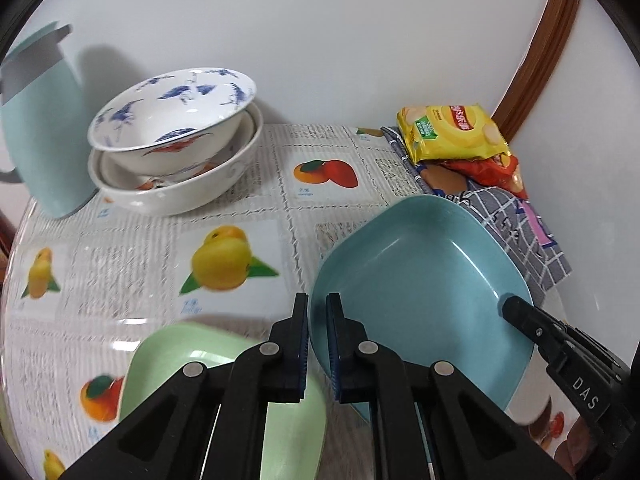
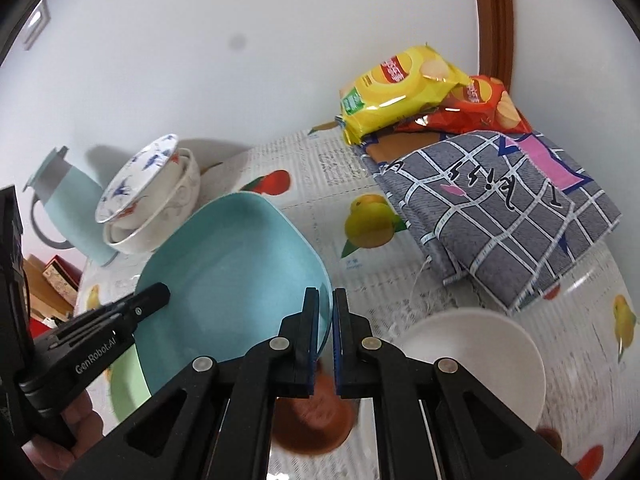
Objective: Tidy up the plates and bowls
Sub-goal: 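Lift the light-blue plate with both tools toward the green plate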
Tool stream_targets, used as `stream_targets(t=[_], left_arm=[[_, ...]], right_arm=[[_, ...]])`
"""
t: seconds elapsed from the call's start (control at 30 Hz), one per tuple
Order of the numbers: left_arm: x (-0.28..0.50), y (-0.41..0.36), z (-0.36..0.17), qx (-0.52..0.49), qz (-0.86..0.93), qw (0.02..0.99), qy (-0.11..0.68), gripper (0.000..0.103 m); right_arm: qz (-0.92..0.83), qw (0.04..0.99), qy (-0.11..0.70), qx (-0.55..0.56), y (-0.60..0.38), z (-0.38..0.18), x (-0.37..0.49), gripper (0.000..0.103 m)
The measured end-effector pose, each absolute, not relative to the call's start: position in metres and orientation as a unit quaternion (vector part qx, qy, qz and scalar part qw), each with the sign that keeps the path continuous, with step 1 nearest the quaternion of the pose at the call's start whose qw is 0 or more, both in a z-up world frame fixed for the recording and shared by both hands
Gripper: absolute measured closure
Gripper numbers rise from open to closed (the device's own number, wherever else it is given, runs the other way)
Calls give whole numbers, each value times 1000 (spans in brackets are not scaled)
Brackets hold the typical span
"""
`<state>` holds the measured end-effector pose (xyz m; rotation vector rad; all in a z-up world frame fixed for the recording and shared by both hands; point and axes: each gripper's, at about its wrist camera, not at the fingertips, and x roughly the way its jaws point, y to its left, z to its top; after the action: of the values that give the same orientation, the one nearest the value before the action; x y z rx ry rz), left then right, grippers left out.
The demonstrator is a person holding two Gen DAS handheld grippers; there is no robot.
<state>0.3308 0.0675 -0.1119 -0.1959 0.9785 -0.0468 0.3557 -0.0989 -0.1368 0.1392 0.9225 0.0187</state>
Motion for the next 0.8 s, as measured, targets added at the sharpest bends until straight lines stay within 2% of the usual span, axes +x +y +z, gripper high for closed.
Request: stream_targets(t=[0.5,0.8], left_arm=[[243,85,-71,-91,-9,899,429,94],[208,85,-64,-97,-3,898,428,94]], right_arm=[[23,901,429,62,-64,-113,273,97],[27,904,422,69,-62,-104,237,97]])
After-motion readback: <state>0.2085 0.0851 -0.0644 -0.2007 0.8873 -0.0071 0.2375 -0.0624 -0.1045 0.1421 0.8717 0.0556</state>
